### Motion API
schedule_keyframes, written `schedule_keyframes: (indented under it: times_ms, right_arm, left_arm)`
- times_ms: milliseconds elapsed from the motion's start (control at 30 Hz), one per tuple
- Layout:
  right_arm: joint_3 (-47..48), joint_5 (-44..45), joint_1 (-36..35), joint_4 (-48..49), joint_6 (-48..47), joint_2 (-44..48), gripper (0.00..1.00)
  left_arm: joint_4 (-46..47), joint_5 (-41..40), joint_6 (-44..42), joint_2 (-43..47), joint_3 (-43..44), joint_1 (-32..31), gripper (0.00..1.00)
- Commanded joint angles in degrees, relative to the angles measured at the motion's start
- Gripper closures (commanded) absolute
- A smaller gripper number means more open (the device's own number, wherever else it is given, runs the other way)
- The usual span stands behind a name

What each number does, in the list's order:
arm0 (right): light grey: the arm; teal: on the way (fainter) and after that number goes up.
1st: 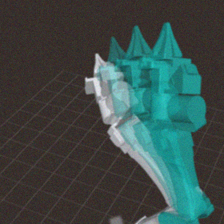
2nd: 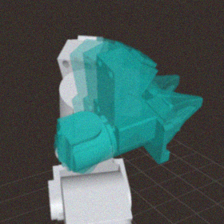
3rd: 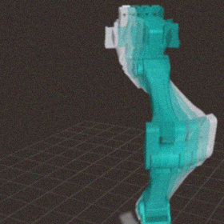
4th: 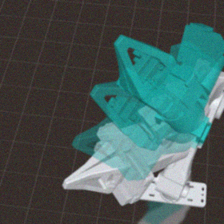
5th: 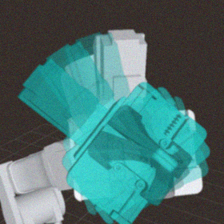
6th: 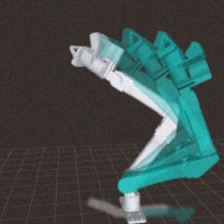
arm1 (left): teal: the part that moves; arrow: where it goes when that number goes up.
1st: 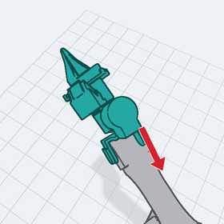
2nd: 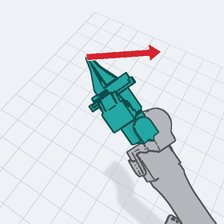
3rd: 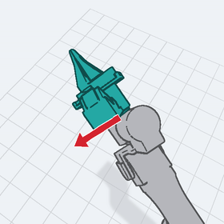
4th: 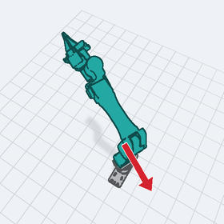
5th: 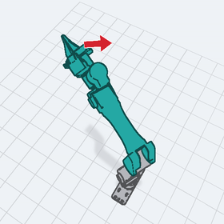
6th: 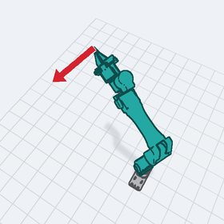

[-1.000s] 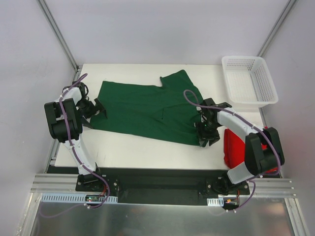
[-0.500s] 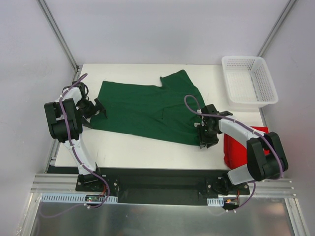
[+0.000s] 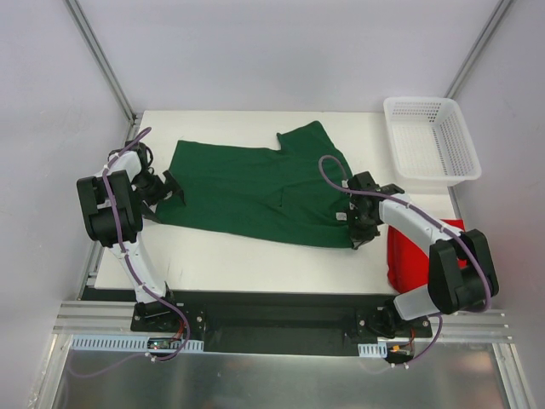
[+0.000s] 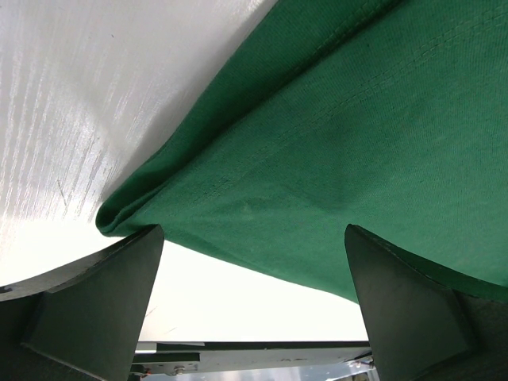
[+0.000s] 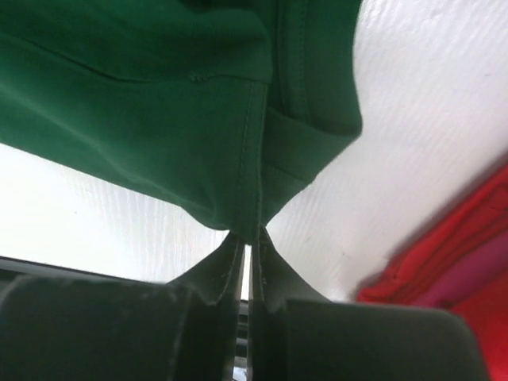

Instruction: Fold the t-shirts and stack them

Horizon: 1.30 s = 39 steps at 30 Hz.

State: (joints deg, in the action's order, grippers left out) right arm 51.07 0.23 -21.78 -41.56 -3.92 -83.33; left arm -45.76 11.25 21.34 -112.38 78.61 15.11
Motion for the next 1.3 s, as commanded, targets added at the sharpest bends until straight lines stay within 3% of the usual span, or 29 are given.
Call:
schedule_keyframes:
  times_ms: [0, 433, 667, 800, 933, 1100, 1267]
  right_arm:
    - [5.3, 5.7, -0.2, -7.2, -1.0, 1.5, 0.99]
    - [6.4, 7.9, -0.2, -11.6, -0.8, -6.0, 0.97]
    - [9.7, 14.4, -0.2, -15.1, 1.0, -3.0, 0.45]
    - [15.2, 12.4, -0.2, -12.3, 1.1, -0.7, 0.27]
    - [21.6, 9.4, -0.2, -8.8, 0.8, -5.1, 0.28]
    - [29.9, 5.5, -0.5, -6.2, -0.6, -15.1, 0.49]
    - [36.3, 2.3, -0.5, -4.3, -0.9, -22.4, 0.54]
  left_arm:
    - [-1.6, -1.6, -1.4, 0.2, 0.3, 0.7, 0.01]
    - [-1.8, -1.4, -1.6, 1.2, 0.0, 1.6, 0.01]
    - [-1.9, -0.7, -1.6, 1.5, 0.1, 1.8, 0.01]
    - [-1.8, -0.1, -1.3, 1.5, 0.1, 1.8, 0.01]
    - [-1.9, 1.2, -0.9, 2.8, 0.1, 1.8, 0.01]
    - [-1.7, 3.8, 0.8, 6.8, -0.9, 1.2, 0.01]
    - [0.3, 7.6, 1.9, 13.0, -2.1, 0.5, 0.01]
